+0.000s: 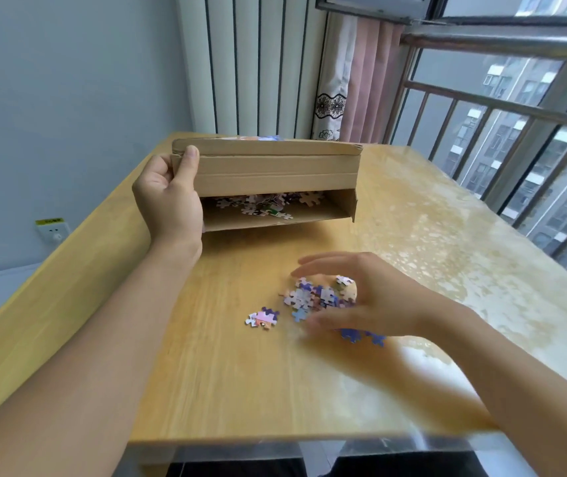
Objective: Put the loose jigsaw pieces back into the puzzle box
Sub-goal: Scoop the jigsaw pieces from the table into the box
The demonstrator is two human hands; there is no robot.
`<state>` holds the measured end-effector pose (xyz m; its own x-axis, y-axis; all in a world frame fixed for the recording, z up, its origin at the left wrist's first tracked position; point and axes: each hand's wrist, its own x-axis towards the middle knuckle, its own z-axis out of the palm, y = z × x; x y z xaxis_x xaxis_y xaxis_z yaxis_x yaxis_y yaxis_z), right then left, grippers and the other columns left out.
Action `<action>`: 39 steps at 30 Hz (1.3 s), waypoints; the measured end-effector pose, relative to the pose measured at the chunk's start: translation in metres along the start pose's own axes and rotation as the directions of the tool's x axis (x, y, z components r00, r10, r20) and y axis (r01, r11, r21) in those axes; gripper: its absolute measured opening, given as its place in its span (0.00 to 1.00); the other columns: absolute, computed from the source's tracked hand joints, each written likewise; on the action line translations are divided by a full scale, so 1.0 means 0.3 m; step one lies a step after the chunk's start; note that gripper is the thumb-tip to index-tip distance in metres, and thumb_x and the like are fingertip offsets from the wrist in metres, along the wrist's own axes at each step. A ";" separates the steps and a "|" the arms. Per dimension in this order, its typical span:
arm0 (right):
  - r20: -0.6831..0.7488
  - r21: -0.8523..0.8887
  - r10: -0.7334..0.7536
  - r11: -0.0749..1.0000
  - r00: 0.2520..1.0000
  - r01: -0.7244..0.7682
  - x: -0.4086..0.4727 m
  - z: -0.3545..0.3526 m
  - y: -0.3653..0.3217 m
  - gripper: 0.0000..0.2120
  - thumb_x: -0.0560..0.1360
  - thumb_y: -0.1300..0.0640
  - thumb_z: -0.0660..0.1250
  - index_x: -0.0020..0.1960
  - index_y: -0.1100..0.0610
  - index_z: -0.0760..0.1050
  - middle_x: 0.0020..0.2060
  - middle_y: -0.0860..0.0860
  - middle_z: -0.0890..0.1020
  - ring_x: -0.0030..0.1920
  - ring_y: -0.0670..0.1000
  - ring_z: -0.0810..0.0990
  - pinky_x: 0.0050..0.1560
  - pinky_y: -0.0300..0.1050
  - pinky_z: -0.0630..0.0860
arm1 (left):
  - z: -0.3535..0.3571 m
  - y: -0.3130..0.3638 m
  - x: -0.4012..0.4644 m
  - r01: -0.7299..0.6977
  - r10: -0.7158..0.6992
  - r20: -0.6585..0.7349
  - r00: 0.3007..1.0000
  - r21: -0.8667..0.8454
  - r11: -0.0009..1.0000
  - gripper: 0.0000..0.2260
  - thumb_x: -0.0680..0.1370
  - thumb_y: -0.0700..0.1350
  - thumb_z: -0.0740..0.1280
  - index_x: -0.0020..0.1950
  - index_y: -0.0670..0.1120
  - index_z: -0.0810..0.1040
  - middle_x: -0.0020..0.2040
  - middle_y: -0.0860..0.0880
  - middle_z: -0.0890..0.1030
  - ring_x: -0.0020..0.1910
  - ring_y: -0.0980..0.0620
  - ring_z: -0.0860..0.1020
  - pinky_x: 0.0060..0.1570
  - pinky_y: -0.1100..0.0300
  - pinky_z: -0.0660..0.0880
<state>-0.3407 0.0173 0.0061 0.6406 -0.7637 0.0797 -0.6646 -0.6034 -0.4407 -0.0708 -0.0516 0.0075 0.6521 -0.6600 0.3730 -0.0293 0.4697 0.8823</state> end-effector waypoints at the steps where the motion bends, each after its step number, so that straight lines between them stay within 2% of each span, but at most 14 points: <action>1: 0.048 -0.064 0.121 0.991 0.991 -0.118 -0.018 -0.025 0.007 0.43 0.64 0.31 0.76 0.75 0.40 0.66 0.76 0.41 0.66 0.75 0.43 0.64 0.72 0.44 0.65 | -0.003 -0.002 0.003 -0.004 0.004 -0.001 1.000 0.000 1.000 0.19 0.74 0.57 0.71 0.38 0.43 0.72 0.34 0.46 0.68 0.34 0.27 0.67 0.31 0.38 0.68; 3: 0.197 -0.228 0.334 0.930 0.922 -0.288 -0.058 -0.057 0.015 0.58 0.58 0.25 0.75 0.80 0.41 0.53 0.79 0.44 0.56 0.79 0.46 0.53 0.76 0.48 0.59 | -0.001 -0.001 -0.001 -0.003 0.003 0.001 1.000 0.006 1.000 0.18 0.75 0.57 0.70 0.37 0.44 0.71 0.33 0.49 0.68 0.34 0.28 0.67 0.32 0.38 0.68; 5: 0.278 -0.219 0.372 0.922 0.885 -0.319 -0.072 -0.055 0.012 0.60 0.58 0.26 0.74 0.81 0.44 0.50 0.79 0.45 0.55 0.79 0.45 0.51 0.77 0.47 0.56 | -0.004 0.003 -0.008 -0.001 0.001 0.012 1.000 0.015 1.000 0.18 0.75 0.57 0.70 0.35 0.47 0.69 0.31 0.53 0.68 0.34 0.28 0.66 0.31 0.38 0.68; 7: 0.135 -0.072 0.378 0.926 0.916 -0.372 -0.056 -0.056 0.016 0.56 0.60 0.26 0.72 0.80 0.47 0.57 0.78 0.47 0.62 0.77 0.47 0.60 0.74 0.45 0.62 | -0.005 0.039 -0.015 -0.008 0.007 0.027 1.000 0.020 1.000 0.18 0.76 0.56 0.70 0.35 0.48 0.68 0.30 0.54 0.68 0.33 0.30 0.66 0.32 0.39 0.68; 8: -0.053 0.016 0.407 0.914 0.912 -0.406 -0.028 -0.063 0.038 0.49 0.62 0.28 0.73 0.76 0.50 0.65 0.74 0.48 0.69 0.72 0.49 0.68 0.69 0.44 0.68 | 0.003 0.072 -0.005 -0.003 0.003 0.036 0.999 0.004 1.000 0.18 0.77 0.55 0.70 0.35 0.48 0.68 0.30 0.55 0.68 0.32 0.33 0.66 0.31 0.40 0.68; 10: -0.378 0.227 0.495 0.869 0.783 -0.440 0.054 -0.128 0.068 0.39 0.64 0.32 0.75 0.67 0.53 0.73 0.62 0.50 0.79 0.56 0.49 0.79 0.56 0.48 0.79 | 0.048 0.168 0.047 0.003 -0.002 0.049 0.999 -0.024 1.000 0.17 0.77 0.55 0.71 0.34 0.49 0.70 0.30 0.56 0.70 0.33 0.42 0.67 0.32 0.43 0.69; 11: -0.408 0.369 0.538 0.836 0.738 -0.405 0.098 -0.173 0.074 0.40 0.64 0.31 0.75 0.67 0.54 0.71 0.60 0.50 0.79 0.52 0.48 0.80 0.52 0.50 0.82 | 0.073 0.219 0.085 0.008 -0.006 0.053 0.999 -0.031 0.999 0.16 0.75 0.56 0.72 0.33 0.51 0.72 0.32 0.55 0.72 0.35 0.46 0.69 0.35 0.44 0.71; 14: -0.344 0.671 0.498 0.723 0.796 -0.163 0.212 -0.324 0.049 0.40 0.69 0.32 0.72 0.71 0.54 0.66 0.62 0.51 0.76 0.51 0.51 0.83 0.45 0.49 0.85 | 0.153 0.374 0.224 0.009 -0.003 0.102 0.995 -0.051 0.999 0.13 0.69 0.60 0.73 0.30 0.54 0.79 0.39 0.50 0.78 0.42 0.50 0.75 0.50 0.42 0.80; 16: -0.465 0.674 0.470 0.738 0.750 -0.044 0.258 -0.426 0.008 0.28 0.74 0.34 0.68 0.64 0.53 0.70 0.57 0.51 0.79 0.48 0.52 0.84 0.40 0.47 0.85 | 0.196 0.467 0.293 0.035 -0.029 0.136 0.990 -0.045 0.998 0.13 0.71 0.59 0.73 0.31 0.54 0.80 0.41 0.49 0.79 0.45 0.49 0.77 0.56 0.37 0.79; 19: -0.688 0.534 0.428 0.845 0.586 0.010 0.295 -0.569 -0.044 0.10 0.81 0.47 0.65 0.54 0.54 0.75 0.46 0.53 0.83 0.41 0.52 0.85 0.36 0.48 0.85 | 0.240 0.580 0.347 0.034 -0.026 0.135 0.991 -0.056 0.998 0.14 0.78 0.53 0.73 0.34 0.50 0.77 0.42 0.49 0.79 0.47 0.48 0.78 0.56 0.44 0.79; 24: -0.893 0.224 0.228 0.973 0.388 -0.057 0.282 -0.667 -0.055 0.08 0.80 0.58 0.65 0.45 0.58 0.80 0.36 0.53 0.83 0.33 0.52 0.84 0.36 0.52 0.84 | 0.249 0.650 0.364 -0.042 0.050 0.157 0.986 -0.057 0.998 0.14 0.76 0.53 0.74 0.34 0.50 0.77 0.42 0.46 0.78 0.44 0.47 0.76 0.55 0.36 0.79; 29: -0.931 0.037 0.092 0.987 0.352 -0.159 0.234 -0.646 -0.042 0.12 0.79 0.60 0.65 0.37 0.59 0.75 0.30 0.49 0.77 0.30 0.51 0.77 0.33 0.47 0.74 | 0.274 0.643 0.307 -0.128 0.132 0.119 0.984 -0.044 0.991 0.14 0.80 0.51 0.71 0.36 0.50 0.75 0.38 0.49 0.77 0.41 0.49 0.73 0.46 0.50 0.76; 32: -0.931 0.056 0.108 0.986 0.348 -0.158 0.203 -0.594 -0.021 0.12 0.80 0.60 0.64 0.37 0.57 0.73 0.30 0.49 0.76 0.30 0.50 0.76 0.32 0.45 0.70 | 0.259 0.606 0.274 -0.166 0.169 0.146 0.975 -0.029 0.986 0.15 0.81 0.50 0.70 0.36 0.49 0.72 0.37 0.47 0.74 0.40 0.49 0.69 0.42 0.54 0.70; 39: -0.750 0.067 0.320 0.908 0.579 -0.414 0.106 -0.283 0.152 0.08 0.74 0.59 0.67 0.36 0.56 0.75 0.31 0.52 0.78 0.34 0.55 0.77 0.34 0.52 0.77 | 0.119 0.179 0.019 -0.086 0.035 0.198 0.980 0.255 0.963 0.17 0.84 0.52 0.62 0.49 0.37 0.71 0.38 0.46 0.73 0.35 0.54 0.70 0.37 0.58 0.71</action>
<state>-0.3833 -0.0539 0.0643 -0.1298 -0.8074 0.5756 -0.8426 -0.2161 -0.4932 -0.0956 -0.0512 0.0672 0.4879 -0.7459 0.4534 -0.2775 0.3600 0.8907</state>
